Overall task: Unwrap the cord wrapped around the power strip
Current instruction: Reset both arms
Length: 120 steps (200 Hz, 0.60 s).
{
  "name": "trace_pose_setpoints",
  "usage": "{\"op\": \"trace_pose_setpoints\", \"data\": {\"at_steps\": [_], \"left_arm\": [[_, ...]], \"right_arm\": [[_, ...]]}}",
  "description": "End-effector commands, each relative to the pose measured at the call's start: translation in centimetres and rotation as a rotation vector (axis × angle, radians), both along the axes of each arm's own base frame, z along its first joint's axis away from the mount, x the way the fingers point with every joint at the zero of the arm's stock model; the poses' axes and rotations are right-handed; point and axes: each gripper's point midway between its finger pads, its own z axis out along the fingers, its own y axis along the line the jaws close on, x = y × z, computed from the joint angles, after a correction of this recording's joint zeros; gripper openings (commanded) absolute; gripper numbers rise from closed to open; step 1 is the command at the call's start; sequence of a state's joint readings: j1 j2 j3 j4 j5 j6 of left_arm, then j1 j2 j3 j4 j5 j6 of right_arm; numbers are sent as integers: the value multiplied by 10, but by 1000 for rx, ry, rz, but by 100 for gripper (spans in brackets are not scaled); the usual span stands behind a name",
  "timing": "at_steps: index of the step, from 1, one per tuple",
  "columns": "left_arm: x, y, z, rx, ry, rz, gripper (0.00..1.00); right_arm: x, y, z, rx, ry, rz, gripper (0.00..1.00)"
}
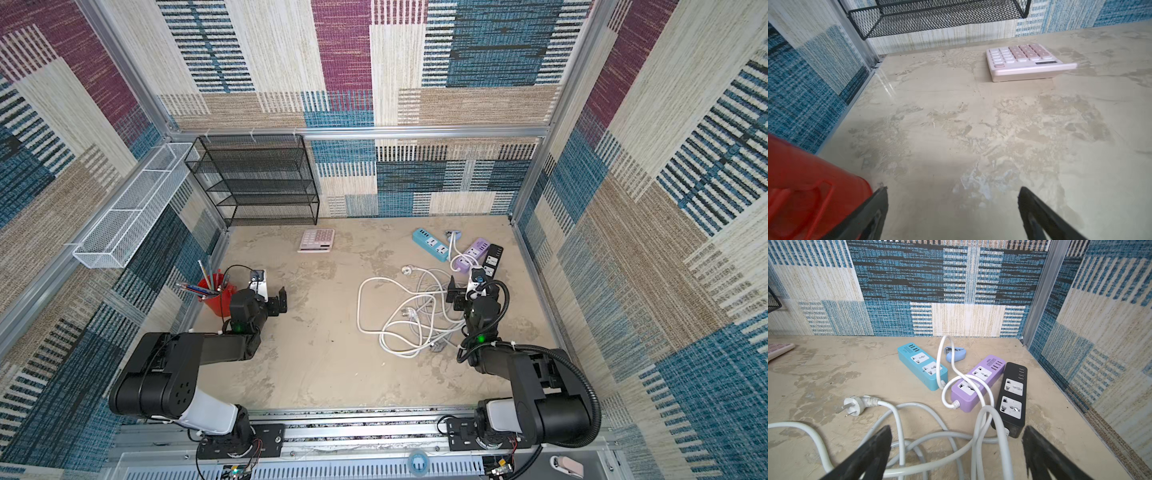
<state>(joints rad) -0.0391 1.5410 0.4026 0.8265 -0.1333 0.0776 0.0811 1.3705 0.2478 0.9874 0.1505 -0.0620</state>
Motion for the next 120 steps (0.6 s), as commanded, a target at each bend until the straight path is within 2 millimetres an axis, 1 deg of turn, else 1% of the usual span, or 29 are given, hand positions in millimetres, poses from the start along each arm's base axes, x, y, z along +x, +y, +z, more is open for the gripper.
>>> {"op": "trace_pose_setpoints", "data": {"at_steps": [1,20,32,37,44,56,68,77,99,109,120], "left_arm": [[3,-6,8,-36,-38,-24,98],[0,-2,10,-31,-54,-1,98],[1,-2,11,-29,-61,-1,98],[1,-2,10,-29,-57,-1,99],[1,-2,10,-30,-56,-1,99],[1,-3,10,-31,-53,-2,99],[1,-3,10,-31,-51,-1,99],[2,-3,10,-31,-52,-1,98],[2,-2,10,-32,-52,-2,98],[2,-3,10,-33,-50,-3,98],[2,-3,10,-33,-49,-2,98]], "right_arm": [[6,11,15,-30,-63,68,98],[6,16,14,-40,-74,102,98],[0,26,13,-47,-105,160,98],[0,23,15,-41,-122,147,98],[2,21,11,-25,-94,148,98],[2,17,9,-6,-99,156,98],[3,20,1,12,-90,214,98],[3,11,0,45,-91,192,98],[4,9,-1,60,-86,203,98],[6,1,-2,75,-84,152,98],[5,-1,-1,73,-88,144,98]]}}
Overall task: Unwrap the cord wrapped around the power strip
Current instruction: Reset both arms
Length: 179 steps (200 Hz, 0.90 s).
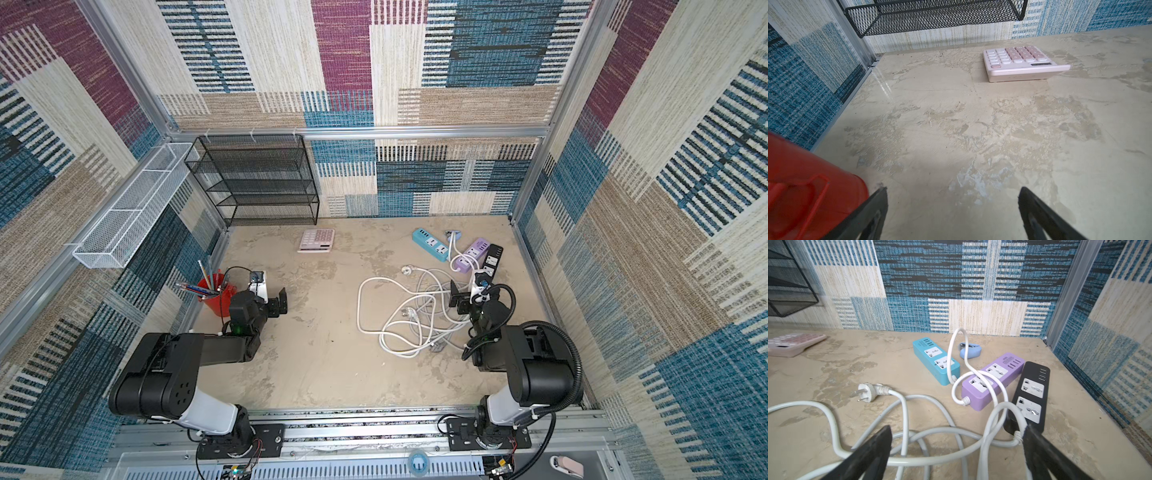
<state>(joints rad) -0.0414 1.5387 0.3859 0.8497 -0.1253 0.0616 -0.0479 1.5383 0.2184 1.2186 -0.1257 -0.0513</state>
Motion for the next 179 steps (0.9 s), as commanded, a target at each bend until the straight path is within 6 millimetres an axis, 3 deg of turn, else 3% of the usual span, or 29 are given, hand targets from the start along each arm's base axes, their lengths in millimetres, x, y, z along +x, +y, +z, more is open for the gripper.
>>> {"op": "trace_pose_setpoints", "data": {"at_steps": [1,179], "left_arm": [[5,0,10,-15,-39,1,98],[5,0,10,-19,-35,-1,99]], "right_arm": [[1,0,14,33,-54,-1,98],[1,4,14,21,-54,17,98]]}}
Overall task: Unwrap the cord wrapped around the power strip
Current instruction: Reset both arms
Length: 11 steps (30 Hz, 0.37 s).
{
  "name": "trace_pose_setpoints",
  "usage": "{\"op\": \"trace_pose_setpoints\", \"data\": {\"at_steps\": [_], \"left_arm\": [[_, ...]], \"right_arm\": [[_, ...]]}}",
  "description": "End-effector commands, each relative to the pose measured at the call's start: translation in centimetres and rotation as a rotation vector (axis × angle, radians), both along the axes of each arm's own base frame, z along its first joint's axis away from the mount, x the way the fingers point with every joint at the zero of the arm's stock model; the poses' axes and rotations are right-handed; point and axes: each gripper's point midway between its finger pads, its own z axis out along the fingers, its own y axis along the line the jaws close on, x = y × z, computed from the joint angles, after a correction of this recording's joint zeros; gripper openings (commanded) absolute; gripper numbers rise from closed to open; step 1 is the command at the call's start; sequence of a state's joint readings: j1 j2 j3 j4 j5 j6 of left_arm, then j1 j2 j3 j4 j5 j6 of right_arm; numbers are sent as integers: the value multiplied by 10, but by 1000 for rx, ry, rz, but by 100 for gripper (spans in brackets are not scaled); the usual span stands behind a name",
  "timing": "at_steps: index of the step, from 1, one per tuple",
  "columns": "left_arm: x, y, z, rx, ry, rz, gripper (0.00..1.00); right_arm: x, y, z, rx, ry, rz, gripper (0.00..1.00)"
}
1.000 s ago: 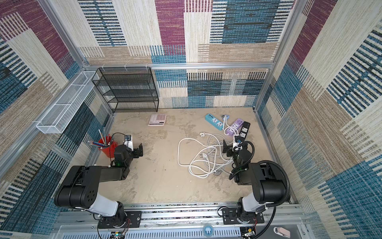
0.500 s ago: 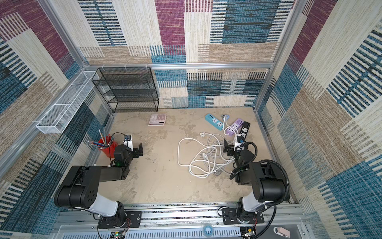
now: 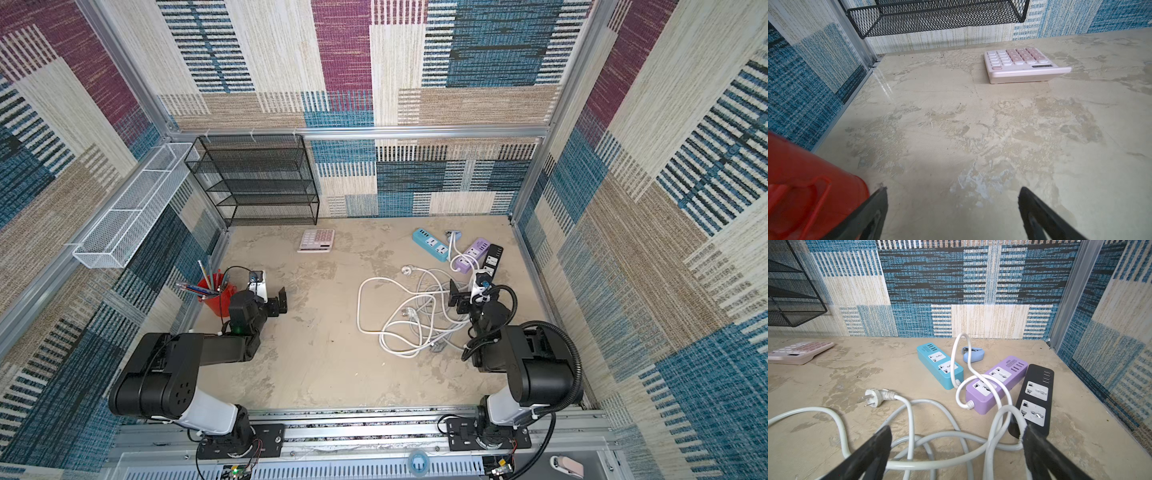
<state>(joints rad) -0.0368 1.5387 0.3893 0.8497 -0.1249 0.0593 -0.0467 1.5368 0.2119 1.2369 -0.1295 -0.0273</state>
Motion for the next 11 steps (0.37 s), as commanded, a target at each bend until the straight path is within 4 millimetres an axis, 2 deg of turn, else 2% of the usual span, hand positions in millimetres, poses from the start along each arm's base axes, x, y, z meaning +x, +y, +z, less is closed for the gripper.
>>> {"op": "trace_pose_setpoints", "data": {"at_steps": [1,11], "left_arm": [[4,-1,8,-17,-32,-5,99],[7,2,6,-45,-12,-11,98]], "right_arm": [[2,3,11,-4,-42,16,98],[1,8,13,-29,-49,13,98]]}}
